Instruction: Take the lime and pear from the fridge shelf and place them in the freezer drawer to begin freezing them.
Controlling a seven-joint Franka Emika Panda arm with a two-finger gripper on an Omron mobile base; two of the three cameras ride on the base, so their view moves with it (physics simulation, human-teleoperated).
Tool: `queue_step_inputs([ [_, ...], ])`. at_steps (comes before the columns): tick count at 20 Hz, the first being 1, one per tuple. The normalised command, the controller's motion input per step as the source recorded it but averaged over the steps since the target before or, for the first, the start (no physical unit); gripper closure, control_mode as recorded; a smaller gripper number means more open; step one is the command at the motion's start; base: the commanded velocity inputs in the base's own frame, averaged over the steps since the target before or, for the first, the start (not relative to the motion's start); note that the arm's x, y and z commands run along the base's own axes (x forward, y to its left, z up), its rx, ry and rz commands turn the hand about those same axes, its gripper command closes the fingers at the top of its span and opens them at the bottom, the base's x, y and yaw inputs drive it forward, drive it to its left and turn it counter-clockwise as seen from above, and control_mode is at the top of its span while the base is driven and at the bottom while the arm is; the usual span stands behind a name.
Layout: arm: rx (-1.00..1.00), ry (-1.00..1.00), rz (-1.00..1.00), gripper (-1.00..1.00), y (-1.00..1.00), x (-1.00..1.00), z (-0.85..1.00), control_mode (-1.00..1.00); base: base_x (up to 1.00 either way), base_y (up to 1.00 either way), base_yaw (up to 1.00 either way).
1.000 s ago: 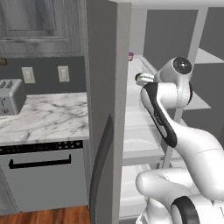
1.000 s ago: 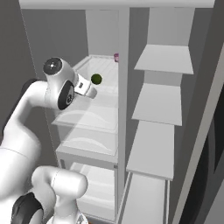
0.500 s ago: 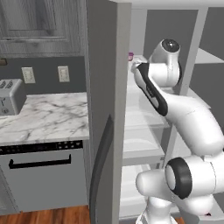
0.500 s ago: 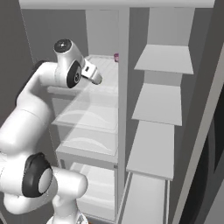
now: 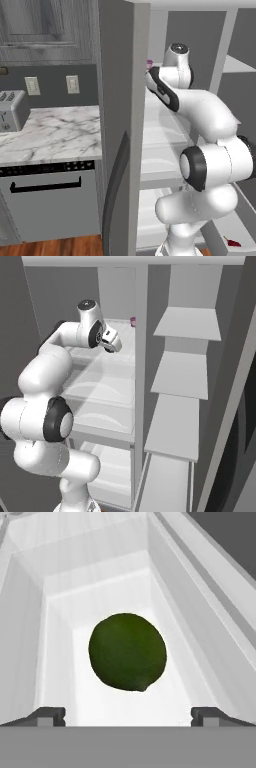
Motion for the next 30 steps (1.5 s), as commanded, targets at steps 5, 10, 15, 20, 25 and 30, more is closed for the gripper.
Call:
queue_step_inputs([
  [5,0.0,0.1,0.0,-1.0,0.0,0.6,-0.17,-1.0,0.0,0.0,0.0],
  [10,0.0,0.02,0.0,-1.0,0.0,0.35,-0.12,-1.0,0.0,0.0,0.0],
  [15,0.0,0.0,0.0,-1.0,0.0,0.11,-0.14,-1.0,0.0,0.0,0.0],
  [20,-0.01,0.0,0.0,-1.0,0.0,-0.01,-0.33,-1.0,0.0,0.0,0.0],
  [25,-0.01,-0.02,0.0,1.0,0.0,0.0,-0.24,-1.0,0.0,0.0,0.0],
  [30,0.0,-0.17,0.0,1.0,0.05,-0.4,-0.03,-1.0,0.0,0.0,0.0],
])
